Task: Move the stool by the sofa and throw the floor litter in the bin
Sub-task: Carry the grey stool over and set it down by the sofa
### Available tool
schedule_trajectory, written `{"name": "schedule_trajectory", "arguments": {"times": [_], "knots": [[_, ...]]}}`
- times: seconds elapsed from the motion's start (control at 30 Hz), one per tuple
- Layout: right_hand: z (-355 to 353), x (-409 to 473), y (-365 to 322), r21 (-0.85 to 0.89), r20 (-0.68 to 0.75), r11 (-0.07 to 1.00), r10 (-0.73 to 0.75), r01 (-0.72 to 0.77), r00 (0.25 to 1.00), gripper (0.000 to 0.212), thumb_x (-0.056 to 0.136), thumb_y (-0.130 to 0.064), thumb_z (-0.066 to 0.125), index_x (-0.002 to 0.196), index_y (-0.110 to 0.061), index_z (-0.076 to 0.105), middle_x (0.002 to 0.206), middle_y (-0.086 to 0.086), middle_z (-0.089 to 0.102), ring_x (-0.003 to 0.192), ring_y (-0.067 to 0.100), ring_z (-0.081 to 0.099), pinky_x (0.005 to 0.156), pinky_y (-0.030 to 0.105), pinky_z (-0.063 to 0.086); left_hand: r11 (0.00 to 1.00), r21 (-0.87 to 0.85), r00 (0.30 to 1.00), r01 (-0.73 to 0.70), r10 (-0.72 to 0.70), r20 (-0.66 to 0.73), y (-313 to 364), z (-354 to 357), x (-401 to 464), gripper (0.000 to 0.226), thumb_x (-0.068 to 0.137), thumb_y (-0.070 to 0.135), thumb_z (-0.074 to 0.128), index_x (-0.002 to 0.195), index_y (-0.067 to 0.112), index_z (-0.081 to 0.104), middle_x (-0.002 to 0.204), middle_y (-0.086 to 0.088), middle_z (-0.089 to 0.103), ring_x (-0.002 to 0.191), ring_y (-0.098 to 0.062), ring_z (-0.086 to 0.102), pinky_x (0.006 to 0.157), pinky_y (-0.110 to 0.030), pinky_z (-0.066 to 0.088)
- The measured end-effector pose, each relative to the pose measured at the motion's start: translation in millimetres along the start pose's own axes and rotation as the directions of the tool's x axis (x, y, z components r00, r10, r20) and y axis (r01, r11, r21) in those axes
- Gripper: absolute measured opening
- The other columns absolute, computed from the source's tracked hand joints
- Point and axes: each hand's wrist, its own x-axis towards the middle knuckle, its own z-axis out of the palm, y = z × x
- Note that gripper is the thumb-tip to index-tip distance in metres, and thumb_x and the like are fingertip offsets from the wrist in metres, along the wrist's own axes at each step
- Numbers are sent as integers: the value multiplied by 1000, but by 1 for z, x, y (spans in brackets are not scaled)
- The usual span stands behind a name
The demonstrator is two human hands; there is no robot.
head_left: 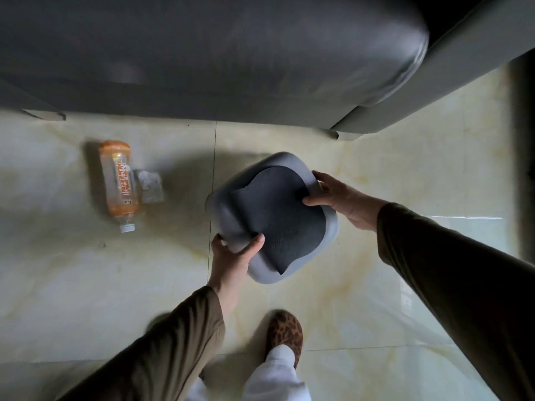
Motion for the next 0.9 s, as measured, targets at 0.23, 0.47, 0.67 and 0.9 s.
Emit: {"name": "schedule_trajectory", "arguments": {"times": [0.23,0.47,0.67,0.9], "knots": [[-2,11,-4,-31,-16,999,33,-33,999,103,63,-31,82,154,-38,33,152,-3,48,131,27,51,115,49,36,999,-7,998,53,-53,-33,-13,13,9,88,80,30,87,146,15,32,137,-3,59,104,-1,59,76,-16,43],[-2,16,-1,-26,11,999,38,-38,999,104,60,-41,86,151,-43,36,149,-9,52,131,23,53,115,48,37,995,-81,997,64,-67,-40,-17,16,13,97,69,35,93,145,18,35,139,-3,61,119,-15,61,86,-23,48],[-4,12,-2,-74,-70,997,6,-11,998,98,81,-40,81,160,-31,24,156,-6,40,142,18,39,110,31,29,991,-134,1000,23,-23,7,-11,15,12,105,55,43,94,144,31,38,141,6,64,125,-10,62,114,-38,43],[3,8,1,-45,-80,998,-41,38,996,99,65,-52,85,152,-29,42,146,-3,56,129,21,56,114,44,40,995,-96,999,41,-40,11,-4,10,17,109,49,47,96,140,32,38,140,5,65,127,-14,63,114,-43,45]]}}
